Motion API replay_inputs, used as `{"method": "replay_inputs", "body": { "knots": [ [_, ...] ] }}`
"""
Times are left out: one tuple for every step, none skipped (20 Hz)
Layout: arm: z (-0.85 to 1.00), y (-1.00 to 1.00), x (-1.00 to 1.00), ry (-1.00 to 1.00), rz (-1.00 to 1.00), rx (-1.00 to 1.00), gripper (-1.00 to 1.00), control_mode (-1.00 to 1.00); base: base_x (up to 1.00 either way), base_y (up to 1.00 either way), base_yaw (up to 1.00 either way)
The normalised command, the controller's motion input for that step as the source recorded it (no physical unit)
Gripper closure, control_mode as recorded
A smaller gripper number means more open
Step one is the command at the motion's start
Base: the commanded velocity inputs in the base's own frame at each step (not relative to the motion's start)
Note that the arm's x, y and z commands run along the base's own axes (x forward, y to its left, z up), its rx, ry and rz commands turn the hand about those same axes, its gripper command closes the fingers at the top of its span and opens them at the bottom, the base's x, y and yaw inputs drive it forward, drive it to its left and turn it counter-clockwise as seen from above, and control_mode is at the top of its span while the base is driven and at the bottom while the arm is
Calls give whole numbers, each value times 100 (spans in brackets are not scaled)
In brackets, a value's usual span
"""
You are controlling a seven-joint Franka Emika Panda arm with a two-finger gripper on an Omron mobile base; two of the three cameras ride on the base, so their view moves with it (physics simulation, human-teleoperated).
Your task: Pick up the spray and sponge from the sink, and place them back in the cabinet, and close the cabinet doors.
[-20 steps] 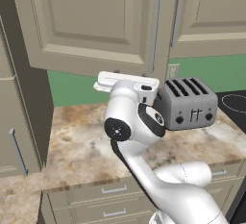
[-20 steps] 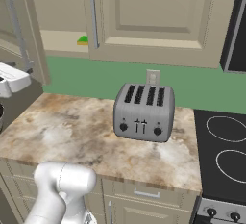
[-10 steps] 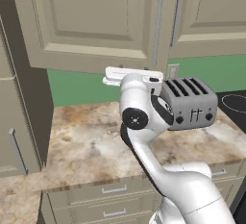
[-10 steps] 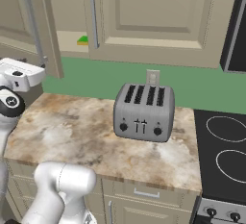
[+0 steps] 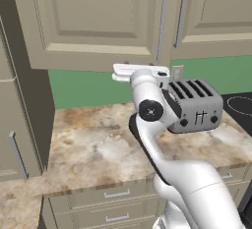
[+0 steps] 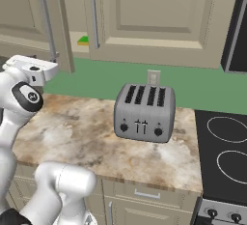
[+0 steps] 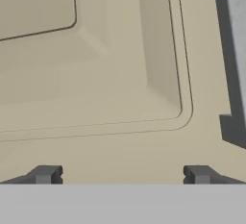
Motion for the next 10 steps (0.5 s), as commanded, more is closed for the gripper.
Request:
{"method": "replay_inputs", "body": {
  "knots": [
    [0,-15,37,0,6,0,-100,-100,0,0,0],
    [0,-14,40,0,5,0,-100,-100,0,0,0],
    [0,-14,41,0,5,0,-100,-100,0,0,0],
    [0,-14,41,0,5,0,-100,-100,0,0,0],
    [0,-16,39,0,5,0,-100,-100,0,0,0],
    [0,-16,39,0,5,0,-100,-100,0,0,0],
    [0,-16,37,0,5,0,-100,-100,0,0,0],
    [0,-16,35,0,5,0,-100,-100,0,0,0],
    [0,-15,33,0,5,0,-100,-100,0,0,0],
    [0,-15,32,0,5,0,-100,-100,0,0,0]
  ]
}}
